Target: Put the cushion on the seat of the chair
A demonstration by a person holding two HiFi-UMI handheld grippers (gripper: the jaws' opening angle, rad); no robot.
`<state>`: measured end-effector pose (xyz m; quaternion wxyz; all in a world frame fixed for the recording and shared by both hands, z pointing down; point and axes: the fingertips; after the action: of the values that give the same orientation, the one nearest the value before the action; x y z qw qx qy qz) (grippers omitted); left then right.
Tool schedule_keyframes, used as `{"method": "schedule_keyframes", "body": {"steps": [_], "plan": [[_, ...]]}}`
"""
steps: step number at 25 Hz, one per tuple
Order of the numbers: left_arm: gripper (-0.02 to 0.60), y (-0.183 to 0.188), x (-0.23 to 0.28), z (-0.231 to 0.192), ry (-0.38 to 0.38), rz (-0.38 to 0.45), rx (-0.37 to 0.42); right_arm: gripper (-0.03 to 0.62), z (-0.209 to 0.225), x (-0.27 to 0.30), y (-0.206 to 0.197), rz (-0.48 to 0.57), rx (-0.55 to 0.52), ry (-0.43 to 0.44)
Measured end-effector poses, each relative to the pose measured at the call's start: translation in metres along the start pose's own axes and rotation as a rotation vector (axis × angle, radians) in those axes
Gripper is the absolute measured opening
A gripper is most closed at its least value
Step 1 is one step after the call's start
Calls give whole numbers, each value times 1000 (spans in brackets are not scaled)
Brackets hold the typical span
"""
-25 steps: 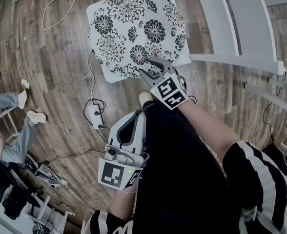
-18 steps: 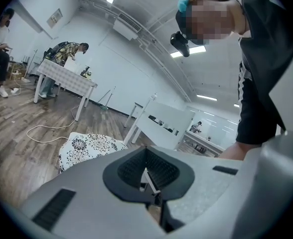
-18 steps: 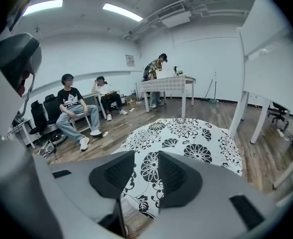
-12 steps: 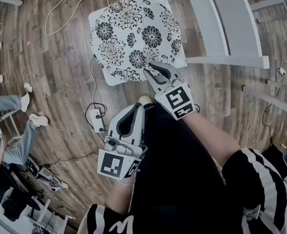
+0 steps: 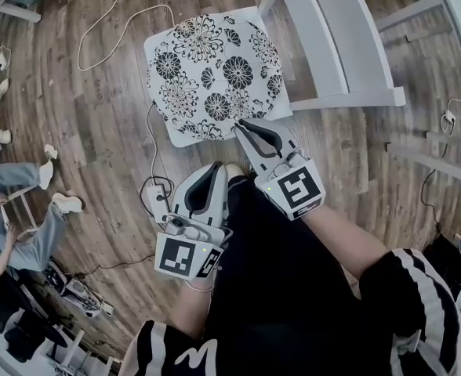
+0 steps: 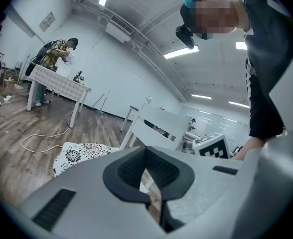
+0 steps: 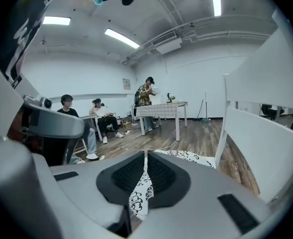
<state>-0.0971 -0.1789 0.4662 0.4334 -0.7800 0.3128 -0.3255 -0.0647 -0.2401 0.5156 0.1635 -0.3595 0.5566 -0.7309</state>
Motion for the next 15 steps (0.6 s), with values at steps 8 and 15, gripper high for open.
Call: {"method": "schedule_keyframes", "body": {"steps": [8, 15], "plan": [[3, 24, 8, 18, -46, 14, 40, 26, -10, -29, 43, 76, -30, 9], [3, 51, 1, 29, -67, 36, 72, 22, -22, -49, 76, 106, -30, -8]]}}
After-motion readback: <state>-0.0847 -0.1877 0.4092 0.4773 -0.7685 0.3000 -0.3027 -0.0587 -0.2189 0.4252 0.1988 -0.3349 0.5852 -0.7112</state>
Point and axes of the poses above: the fingertips, and each gripper's own axes: x forward along the fingers, z to its right, y out of its top, and after that the axes turned 2 degrees about -y, right-handed
